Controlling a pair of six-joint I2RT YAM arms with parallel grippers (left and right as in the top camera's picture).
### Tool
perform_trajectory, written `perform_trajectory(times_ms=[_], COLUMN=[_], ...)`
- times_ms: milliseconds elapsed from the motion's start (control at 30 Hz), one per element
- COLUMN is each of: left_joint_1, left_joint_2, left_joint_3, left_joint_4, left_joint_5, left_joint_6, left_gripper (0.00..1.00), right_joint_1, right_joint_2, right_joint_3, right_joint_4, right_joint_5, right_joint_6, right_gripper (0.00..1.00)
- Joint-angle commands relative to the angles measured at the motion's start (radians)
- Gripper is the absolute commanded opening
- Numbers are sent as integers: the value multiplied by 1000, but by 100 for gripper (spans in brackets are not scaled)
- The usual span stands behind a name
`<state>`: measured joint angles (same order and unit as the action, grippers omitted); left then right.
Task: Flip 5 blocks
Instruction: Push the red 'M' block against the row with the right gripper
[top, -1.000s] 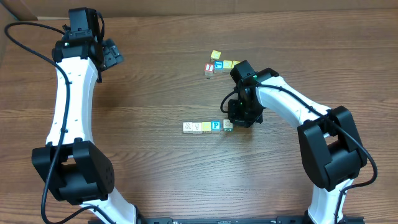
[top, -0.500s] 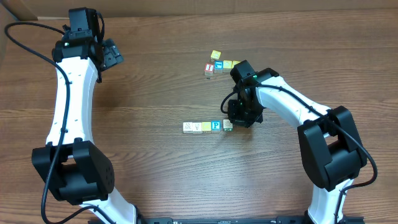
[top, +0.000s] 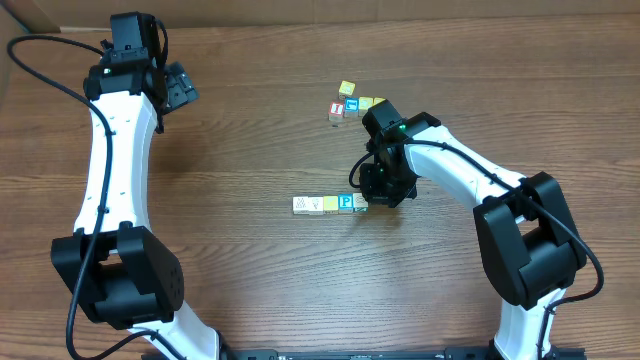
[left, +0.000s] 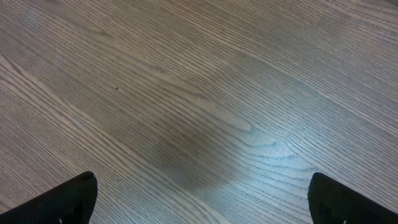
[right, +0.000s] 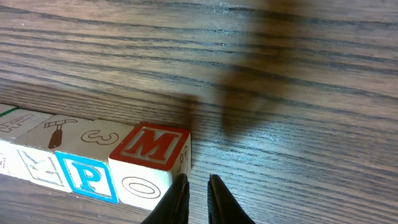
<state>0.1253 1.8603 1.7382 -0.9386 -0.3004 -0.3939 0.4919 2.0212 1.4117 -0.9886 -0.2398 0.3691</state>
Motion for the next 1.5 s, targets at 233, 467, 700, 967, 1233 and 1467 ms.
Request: perform_trajectory(times_ms=[233, 467, 700, 967, 1233, 1467], left_joint_1=[3, 3, 3, 3, 3, 3], left_joint_2=[-15, -15, -15, -15, -15, -15], left_joint_3=[18, 18, 18, 18, 18, 18], left_joint_4=[1, 1, 1, 1, 1, 1], left_joint_5=[-14, -14, -14, -14, -14, -14], left_joint_6=[-22, -22, -22, -22, -22, -22], left_gripper=[100, 100, 100, 100, 100, 100], right_joint_1=[-22, -43, -25, 30, 51, 51], right_joint_2=[-2, -1, 0, 2, 2, 2], right_joint_3=[39, 86, 85, 80, 80, 80], right_joint_4=[0, 72, 134, 119, 118, 120], right_joint_5=[-5, -5, -5, 51, 108, 145], right_joint_6=[-11, -56, -57, -63, -62, -47], right_gripper=[14, 5, 4, 4, 4, 4])
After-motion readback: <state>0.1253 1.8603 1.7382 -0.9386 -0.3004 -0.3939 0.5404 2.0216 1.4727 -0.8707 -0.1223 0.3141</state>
